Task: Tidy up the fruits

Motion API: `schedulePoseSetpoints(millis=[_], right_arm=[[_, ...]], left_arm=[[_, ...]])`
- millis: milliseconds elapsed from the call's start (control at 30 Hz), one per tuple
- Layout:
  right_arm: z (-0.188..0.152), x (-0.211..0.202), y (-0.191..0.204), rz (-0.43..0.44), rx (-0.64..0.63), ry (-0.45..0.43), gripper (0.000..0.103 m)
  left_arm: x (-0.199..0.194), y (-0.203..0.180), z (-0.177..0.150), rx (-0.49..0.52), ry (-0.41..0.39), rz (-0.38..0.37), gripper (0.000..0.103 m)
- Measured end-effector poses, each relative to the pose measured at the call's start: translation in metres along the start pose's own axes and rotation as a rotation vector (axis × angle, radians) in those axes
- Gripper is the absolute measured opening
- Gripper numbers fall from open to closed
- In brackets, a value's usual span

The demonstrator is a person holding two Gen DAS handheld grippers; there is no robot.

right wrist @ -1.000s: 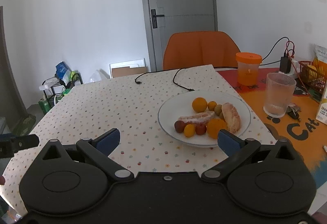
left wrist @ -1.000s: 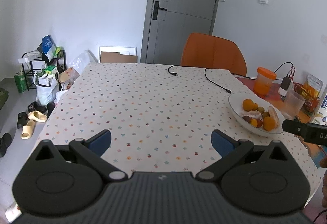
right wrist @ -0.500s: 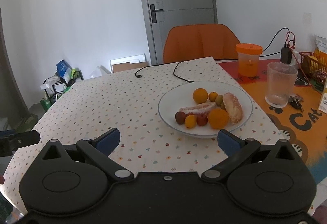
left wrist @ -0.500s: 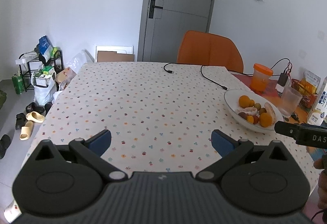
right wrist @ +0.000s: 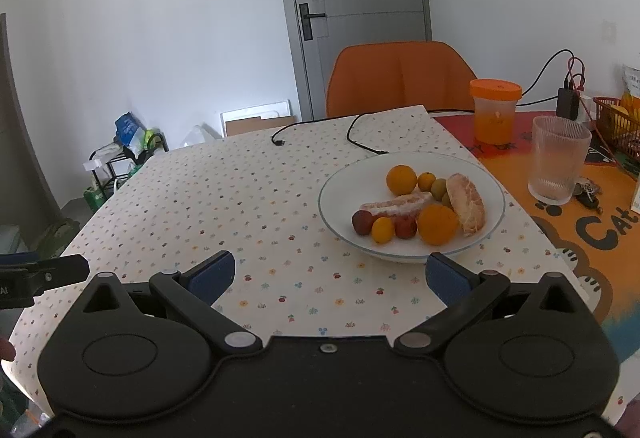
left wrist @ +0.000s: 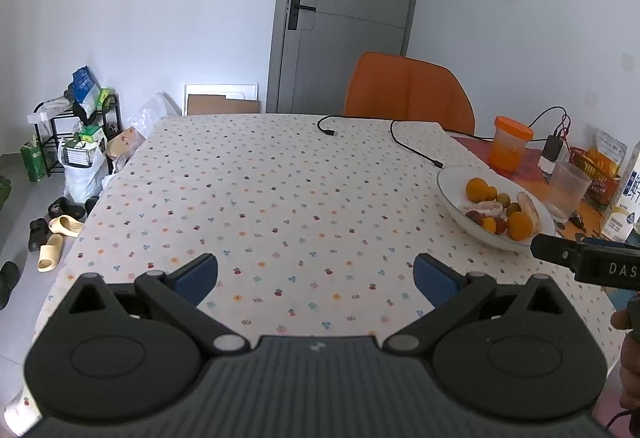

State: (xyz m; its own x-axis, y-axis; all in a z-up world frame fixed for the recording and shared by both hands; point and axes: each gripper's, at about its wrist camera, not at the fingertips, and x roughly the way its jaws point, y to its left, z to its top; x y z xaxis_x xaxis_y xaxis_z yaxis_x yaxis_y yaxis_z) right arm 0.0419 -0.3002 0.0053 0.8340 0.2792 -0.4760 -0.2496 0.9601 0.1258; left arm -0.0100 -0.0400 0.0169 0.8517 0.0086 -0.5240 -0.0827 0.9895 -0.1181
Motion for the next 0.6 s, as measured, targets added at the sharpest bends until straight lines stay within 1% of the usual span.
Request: schedulePoseSetpoints(millis=[600], right_arm=[[-0.0016, 0.0027, 0.0015, 0.012, -0.001, 0.006, 0.103]], left_arm=[[0.0021, 0.0021, -0.0022, -0.005, 0.001, 0.009, 0.103]])
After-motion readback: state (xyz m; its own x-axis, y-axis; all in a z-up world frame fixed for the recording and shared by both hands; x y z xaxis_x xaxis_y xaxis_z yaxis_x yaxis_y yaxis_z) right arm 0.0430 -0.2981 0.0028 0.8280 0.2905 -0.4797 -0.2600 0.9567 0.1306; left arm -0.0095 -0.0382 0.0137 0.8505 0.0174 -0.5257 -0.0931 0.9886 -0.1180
